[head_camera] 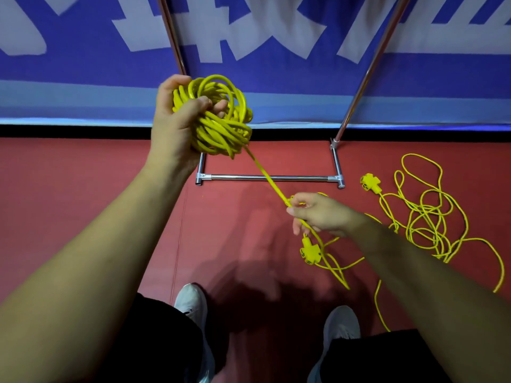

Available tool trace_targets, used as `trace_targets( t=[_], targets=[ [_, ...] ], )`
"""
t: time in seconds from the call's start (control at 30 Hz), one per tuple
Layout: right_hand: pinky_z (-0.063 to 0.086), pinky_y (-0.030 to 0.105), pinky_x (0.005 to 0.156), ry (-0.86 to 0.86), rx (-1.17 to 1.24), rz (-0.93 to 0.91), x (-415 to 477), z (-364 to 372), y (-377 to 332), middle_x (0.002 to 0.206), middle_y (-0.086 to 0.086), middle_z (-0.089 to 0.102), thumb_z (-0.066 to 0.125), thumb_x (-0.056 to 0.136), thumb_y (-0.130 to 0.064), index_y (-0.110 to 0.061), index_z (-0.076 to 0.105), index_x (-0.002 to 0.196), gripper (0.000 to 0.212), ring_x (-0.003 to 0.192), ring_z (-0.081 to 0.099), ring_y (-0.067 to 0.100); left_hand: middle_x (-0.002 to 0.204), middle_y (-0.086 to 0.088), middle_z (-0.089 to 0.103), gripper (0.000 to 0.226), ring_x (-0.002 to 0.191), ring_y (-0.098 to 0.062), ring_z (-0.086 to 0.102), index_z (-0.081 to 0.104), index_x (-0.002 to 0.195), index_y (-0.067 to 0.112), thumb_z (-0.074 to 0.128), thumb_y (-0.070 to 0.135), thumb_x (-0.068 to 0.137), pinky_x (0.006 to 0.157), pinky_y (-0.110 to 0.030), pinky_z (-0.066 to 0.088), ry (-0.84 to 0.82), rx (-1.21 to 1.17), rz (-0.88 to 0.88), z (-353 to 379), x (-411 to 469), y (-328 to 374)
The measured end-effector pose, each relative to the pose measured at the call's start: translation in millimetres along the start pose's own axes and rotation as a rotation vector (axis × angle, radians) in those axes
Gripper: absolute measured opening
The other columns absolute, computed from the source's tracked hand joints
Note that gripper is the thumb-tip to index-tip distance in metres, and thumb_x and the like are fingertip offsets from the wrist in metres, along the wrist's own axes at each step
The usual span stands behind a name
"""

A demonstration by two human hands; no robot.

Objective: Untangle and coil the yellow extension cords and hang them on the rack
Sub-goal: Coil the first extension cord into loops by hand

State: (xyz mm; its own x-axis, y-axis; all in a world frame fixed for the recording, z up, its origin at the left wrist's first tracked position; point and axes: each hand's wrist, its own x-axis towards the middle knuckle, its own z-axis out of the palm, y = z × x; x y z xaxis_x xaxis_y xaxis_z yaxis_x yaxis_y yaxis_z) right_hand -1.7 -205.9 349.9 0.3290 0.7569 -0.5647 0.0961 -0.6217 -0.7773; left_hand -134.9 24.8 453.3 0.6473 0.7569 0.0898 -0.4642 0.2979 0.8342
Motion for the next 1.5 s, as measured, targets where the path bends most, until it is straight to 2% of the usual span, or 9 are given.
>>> trace_targets(
  t=[0.33,0.47,0.63,0.77,0.93,1.07,1.17,1.33,1.5],
  targets=[
    [0.035,0.025,0.045,-0.206,-0.045,-0.27,-32.6,40.8,-69.5,0.058,0.002,0.055,0.056,0.098,-0.015,-0.013,0.069,0.113,0.02,0.046,0.039,0.011,0.099,-0.022,0.059,0.037,0.087,-0.044,0.064,0.056,0.101,0.029,0.073,0.008,0.076,0.069,-0.062,0.058,0.012,0.602,0.081,-10.9,-8.8,-13.0],
    [0.055,0.042,0.083,-0.388,-0.026,-0.286,-35.2,32.1,-78.1,0.067,0.012,0.037,0.055,0.095,0.0,-0.014,0.055,0.137,0.044,0.068,0.066,0.019,0.097,-0.018,0.056,0.04,0.072,-0.047,0.064,0.053,0.1,0.031,0.07,0.004,0.077,0.052,-0.055,0.058,-0.104,0.765,0.039,-5.7,-14.1,-22.7],
    [0.035,0.026,0.048,-0.368,0.093,-0.326,-37.9,21.0,-82.9,0.072,0.005,0.055,0.054,0.083,-0.005,-0.002,0.053,0.129,0.046,0.053,0.051,0.015,0.081,0.005,0.062,0.04,0.065,-0.007,0.057,0.055,0.106,0.024,0.074,0.005,0.076,0.065,-0.028,0.049,-0.319,1.079,0.027,-10.5,-13.3,-31.0],
    [0.03,0.024,0.049,-0.223,0.174,-0.421,-38.4,-0.5,-85.9,0.068,0.003,0.063,0.053,0.087,0.004,0.002,0.061,0.112,0.027,0.052,0.041,0.01,0.091,-0.016,0.063,0.042,0.072,-0.013,0.056,0.056,0.108,0.015,0.076,0.003,0.073,0.064,-0.035,0.052,-0.543,1.065,-0.108,-5.8,-21.1,-36.4],
    [0.023,0.029,0.05,-0.158,0.277,-0.494,-43.2,-9.6,-88.2,0.079,0.014,0.072,0.052,0.087,0.005,-0.004,0.054,0.099,0.016,0.048,0.035,0.009,0.071,0.001,0.056,0.039,0.051,0.0,0.053,0.056,0.115,0.004,0.076,-0.002,0.082,0.048,-0.013,0.044,-0.642,1.01,-0.258,2.8,-30.1,-43.5],
    [0.019,0.034,0.048,-0.058,0.331,-0.497,-43.0,-12.2,-88.9,0.08,0.018,0.072,0.05,0.092,0.013,-0.013,0.041,0.092,0.027,0.049,0.027,0.016,0.082,-0.006,0.063,0.025,0.069,-0.013,0.06,0.06,0.108,0.009,0.062,0.031,0.095,0.064,-0.023,0.051,-0.604,0.868,-0.388,7.2,-31.8,-41.0],
    [0.02,0.032,0.047,0.052,0.291,-0.504,-42.7,-13.9,-90.7,0.077,0.014,0.071,0.055,0.092,0.011,-0.015,0.04,0.09,0.029,0.048,0.035,0.017,0.092,-0.011,0.067,0.061,0.078,-0.026,0.065,0.061,0.108,0.01,0.061,0.065,0.083,0.072,-0.036,0.056,-0.654,0.701,-0.524,7.8,-34.4,-39.1],
    [0.037,0.022,0.04,0.443,0.144,-0.505,-31.4,-26.7,-88.6,0.063,0.011,0.055,0.073,0.085,-0.007,-0.017,0.047,0.082,0.028,0.041,0.047,0.012,0.09,0.001,0.066,0.041,0.075,-0.011,0.063,0.062,0.111,0.012,0.084,0.015,0.077,0.072,-0.027,0.054,-0.88,0.938,-0.47,10.7,-46.0,-46.5],
    [0.045,0.019,0.06,0.331,-0.108,-0.543,-28.8,-23.0,-86.8,0.068,-0.003,0.062,0.078,0.081,-0.013,-0.017,0.067,0.077,0.012,0.061,0.053,0.002,0.086,-0.005,0.064,0.029,0.061,-0.007,0.062,0.059,0.117,0.006,0.061,-0.005,0.09,0.061,-0.024,0.055,-0.864,0.805,-0.529,15.9,-47.7,-39.4]
  ],
)
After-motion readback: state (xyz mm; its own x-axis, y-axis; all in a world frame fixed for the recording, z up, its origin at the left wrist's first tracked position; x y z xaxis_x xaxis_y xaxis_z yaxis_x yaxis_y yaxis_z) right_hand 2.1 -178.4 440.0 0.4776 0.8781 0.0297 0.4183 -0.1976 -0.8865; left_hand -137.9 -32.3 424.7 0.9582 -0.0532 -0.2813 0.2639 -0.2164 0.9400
